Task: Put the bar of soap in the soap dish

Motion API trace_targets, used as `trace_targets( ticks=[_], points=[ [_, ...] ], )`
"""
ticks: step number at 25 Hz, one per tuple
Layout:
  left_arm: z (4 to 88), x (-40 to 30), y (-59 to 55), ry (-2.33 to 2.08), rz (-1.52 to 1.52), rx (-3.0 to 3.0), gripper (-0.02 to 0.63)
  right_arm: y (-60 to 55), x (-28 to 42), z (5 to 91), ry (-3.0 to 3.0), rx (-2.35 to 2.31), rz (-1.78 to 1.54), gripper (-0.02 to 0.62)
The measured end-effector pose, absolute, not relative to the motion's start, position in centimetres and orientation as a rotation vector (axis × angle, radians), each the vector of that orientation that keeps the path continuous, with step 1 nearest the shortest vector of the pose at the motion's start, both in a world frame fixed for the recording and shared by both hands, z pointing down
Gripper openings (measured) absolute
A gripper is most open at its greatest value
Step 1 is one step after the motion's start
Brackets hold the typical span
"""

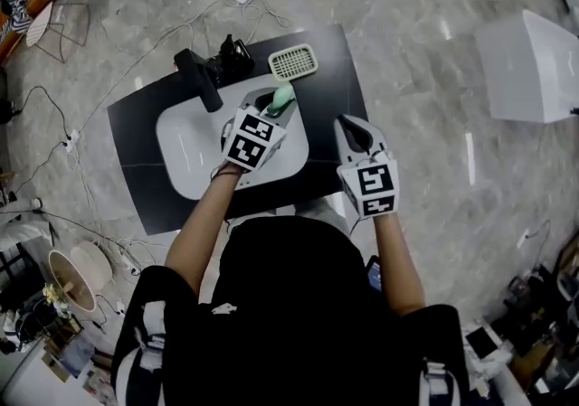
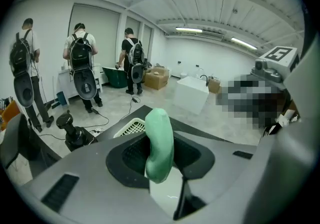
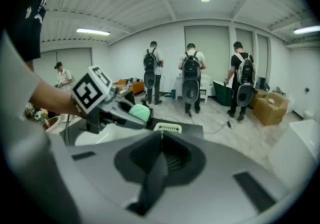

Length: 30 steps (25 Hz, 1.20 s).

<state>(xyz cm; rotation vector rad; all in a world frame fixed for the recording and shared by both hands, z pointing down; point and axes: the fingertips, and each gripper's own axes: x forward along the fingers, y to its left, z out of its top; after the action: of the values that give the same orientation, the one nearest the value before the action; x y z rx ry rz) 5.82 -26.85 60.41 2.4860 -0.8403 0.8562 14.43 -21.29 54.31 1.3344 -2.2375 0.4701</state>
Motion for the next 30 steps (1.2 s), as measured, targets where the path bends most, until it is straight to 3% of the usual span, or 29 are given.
trace_targets(
  ticks=[17,30],
  points=[
    [67.6,8.3,-33.9,-0.759,1.170,2.399,0.132,-22.9,14.2,59.0,-2.237,1.166,0.519,0.035],
    [71.5,8.9,-37.1,-0.644,1.626,2.471,0.133,-22.4,14.4,61.3,-2.215,1.122,0.564,0.035]
  ],
)
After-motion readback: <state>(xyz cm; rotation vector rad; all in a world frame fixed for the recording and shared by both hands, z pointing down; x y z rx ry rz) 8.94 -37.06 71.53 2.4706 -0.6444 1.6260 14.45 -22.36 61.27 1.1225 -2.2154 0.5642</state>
